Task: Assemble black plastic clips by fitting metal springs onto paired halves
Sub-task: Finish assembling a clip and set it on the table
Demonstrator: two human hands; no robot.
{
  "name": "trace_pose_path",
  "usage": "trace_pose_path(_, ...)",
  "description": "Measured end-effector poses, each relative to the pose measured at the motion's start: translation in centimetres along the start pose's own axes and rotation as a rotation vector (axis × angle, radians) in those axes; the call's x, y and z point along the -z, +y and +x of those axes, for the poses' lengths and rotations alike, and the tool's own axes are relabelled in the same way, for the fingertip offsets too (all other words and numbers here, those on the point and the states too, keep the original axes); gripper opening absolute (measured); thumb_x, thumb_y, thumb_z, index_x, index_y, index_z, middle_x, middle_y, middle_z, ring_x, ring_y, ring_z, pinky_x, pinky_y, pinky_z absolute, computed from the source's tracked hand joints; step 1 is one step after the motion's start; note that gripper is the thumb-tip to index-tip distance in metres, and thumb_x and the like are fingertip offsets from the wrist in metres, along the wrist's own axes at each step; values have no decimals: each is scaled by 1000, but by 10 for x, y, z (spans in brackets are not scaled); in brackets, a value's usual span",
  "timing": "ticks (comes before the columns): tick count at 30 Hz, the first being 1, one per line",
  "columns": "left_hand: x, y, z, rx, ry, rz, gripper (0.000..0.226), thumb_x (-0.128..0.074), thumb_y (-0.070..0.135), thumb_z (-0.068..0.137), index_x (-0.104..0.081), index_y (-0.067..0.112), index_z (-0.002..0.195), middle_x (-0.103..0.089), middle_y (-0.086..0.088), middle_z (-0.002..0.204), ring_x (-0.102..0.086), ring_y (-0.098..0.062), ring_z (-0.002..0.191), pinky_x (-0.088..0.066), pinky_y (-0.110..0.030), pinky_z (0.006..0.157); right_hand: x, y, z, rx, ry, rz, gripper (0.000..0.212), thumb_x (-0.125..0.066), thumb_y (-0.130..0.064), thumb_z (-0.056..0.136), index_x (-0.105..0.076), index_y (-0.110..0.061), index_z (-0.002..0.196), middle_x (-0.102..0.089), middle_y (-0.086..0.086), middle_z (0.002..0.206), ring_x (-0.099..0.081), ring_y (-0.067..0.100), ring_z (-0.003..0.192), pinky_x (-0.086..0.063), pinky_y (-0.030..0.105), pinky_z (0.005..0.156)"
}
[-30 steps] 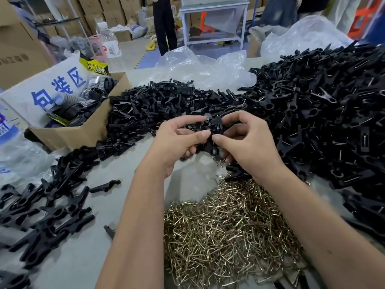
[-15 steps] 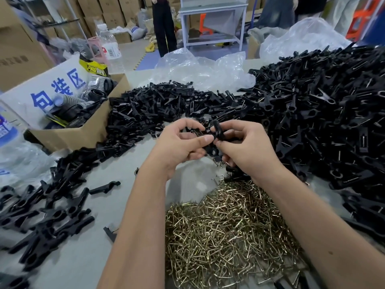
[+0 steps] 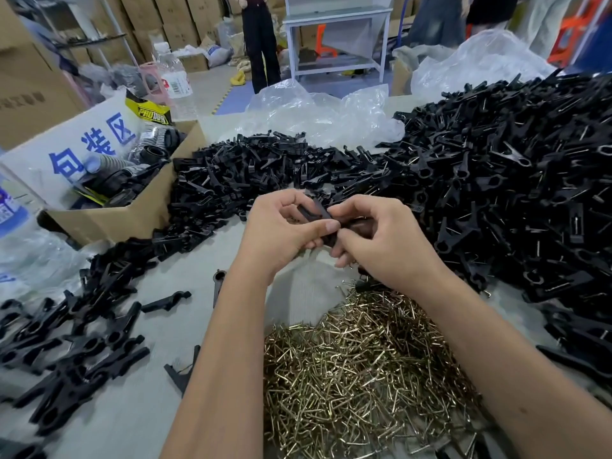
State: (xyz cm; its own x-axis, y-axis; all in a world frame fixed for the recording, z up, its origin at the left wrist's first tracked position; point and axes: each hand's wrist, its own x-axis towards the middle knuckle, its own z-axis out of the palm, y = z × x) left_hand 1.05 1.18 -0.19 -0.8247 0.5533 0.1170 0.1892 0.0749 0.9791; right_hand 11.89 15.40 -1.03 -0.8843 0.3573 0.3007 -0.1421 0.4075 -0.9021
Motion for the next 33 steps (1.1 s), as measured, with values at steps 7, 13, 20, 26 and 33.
trace_pose_path(7, 0, -1, 0, 63, -85, -120, 15, -77, 10, 90, -77, 7, 105, -72, -10, 77, -69, -14, 70, -53, -32, 72, 3, 6, 4, -90, 60, 308, 12, -76, 2, 90, -74, -6, 99, -76, 13, 76, -76, 27, 68, -60, 29, 55)
trace_pose_path(13, 1, 2, 0, 56, -103, -254, 32, -67, -10, 92, -70, 2, 120, -76, -6, 81, -74, -13, 73, -58, -18, 70, 7, 7, 5, -103, 145, 331, 14, -80, -6, 88, -79, -15, 100, -80, 6, 83, -78, 22, 72, -54, 24, 48)
trace_pose_path(20, 2, 4, -2, 57, -79, -264, 33, -73, -10, 86, -67, 1, 117, -74, -9, 75, -76, -18, 71, -58, -20, 68, 6, 7, 4, -92, 133, 314, 14, -81, -6, 88, -80, -13, 99, -80, 5, 83, -78, 21, 75, -56, 24, 50)
trace_pose_path(26, 0, 6, -4, 64, -48, -289, 33, -74, -12, 84, -63, -3, 114, -75, -10, 74, -76, -20, 70, -59, -21, 66, 4, 8, 3, -92, 142, 354, 14, -81, -5, 87, -80, -12, 99, -80, 6, 84, -78, 22, 77, -57, 24, 51)
trace_pose_path(33, -2, 9, -5, 60, -9, -302, 25, -76, -12, 82, -63, 1, 99, -78, -16, 84, -78, -24, 74, -60, -23, 66, 4, 8, 4, -72, 156, 338, 11, -81, -7, 87, -81, -13, 97, -80, 7, 83, -79, 23, 78, -58, 25, 52)
